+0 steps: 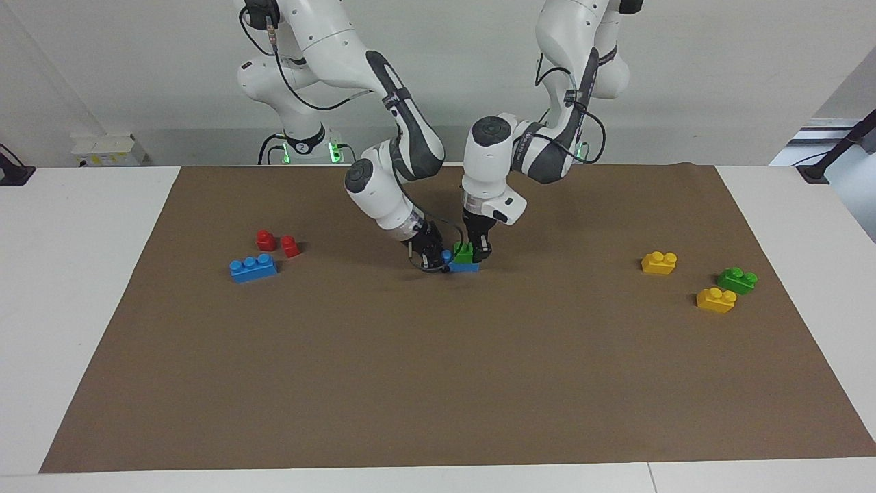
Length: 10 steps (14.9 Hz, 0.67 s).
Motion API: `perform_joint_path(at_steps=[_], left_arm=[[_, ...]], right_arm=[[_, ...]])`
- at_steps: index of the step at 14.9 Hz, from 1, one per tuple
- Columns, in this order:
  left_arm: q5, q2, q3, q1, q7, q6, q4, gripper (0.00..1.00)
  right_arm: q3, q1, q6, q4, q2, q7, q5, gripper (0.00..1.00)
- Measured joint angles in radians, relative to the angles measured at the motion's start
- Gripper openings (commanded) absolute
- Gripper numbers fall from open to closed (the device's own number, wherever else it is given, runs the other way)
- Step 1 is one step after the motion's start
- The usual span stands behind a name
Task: Remove green block with left arm and hold with right
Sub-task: 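Grasp the green brick with the left gripper while the right gripper grasps blue, then pull the green brick away with the left gripper while the right gripper pulls blue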
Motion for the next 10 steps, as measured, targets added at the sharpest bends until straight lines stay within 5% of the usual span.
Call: perform_joint_path(at_steps=[10], left_arm=[[0.001, -0.042, 0.012, 0.006, 0.007, -0.076, 0.052, 0.0]], right_arm=[[0.004, 0.001, 0.011, -0.002, 0.0, -0.001, 0.0, 0.0]])
